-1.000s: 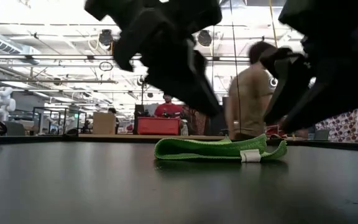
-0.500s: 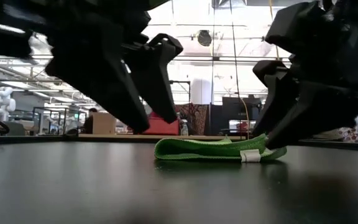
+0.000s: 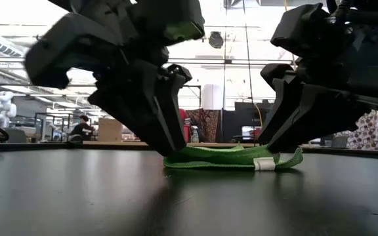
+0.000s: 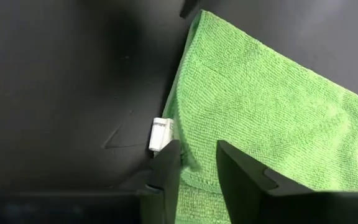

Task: Roll towel
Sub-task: Fold green microfiber towel

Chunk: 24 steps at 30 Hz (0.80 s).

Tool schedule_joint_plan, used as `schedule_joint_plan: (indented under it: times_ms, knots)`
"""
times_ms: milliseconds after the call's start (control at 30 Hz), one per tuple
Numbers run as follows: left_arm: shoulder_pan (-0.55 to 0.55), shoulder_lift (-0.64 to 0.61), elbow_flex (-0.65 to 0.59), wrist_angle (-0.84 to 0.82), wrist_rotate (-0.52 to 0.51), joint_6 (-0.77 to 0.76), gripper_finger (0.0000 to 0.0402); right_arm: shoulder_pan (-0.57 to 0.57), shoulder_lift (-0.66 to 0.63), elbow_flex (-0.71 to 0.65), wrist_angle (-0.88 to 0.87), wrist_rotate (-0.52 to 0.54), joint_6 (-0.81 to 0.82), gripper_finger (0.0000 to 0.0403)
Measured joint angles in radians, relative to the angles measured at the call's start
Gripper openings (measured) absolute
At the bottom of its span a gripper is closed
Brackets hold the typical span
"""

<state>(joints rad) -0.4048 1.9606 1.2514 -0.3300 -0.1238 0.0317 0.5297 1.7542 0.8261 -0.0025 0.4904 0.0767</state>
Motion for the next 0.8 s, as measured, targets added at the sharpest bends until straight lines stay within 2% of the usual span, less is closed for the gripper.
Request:
schedule_joint_plan:
  times_ms: [267, 533, 800]
  knots:
    - [0.023, 0.03, 0.0, 0.009, 0.081, -0.028, 0.0138, -0.009, 0.0, 0.0, -0.001, -0.028, -0.027, 0.0041]
    - [0.027, 0.049, 0.001, 0.012, 0.082, -0.052, 0.0138, -0.026, 0.0, 0.0, -0.018, -0.078, -0.034, 0.0005]
    - [0.032, 0.05, 0.002, 0.004, 0.089, -0.053, 0.0138, -0.017, -0.063, 0.0, -0.11, -0.074, -0.034, 0.0001]
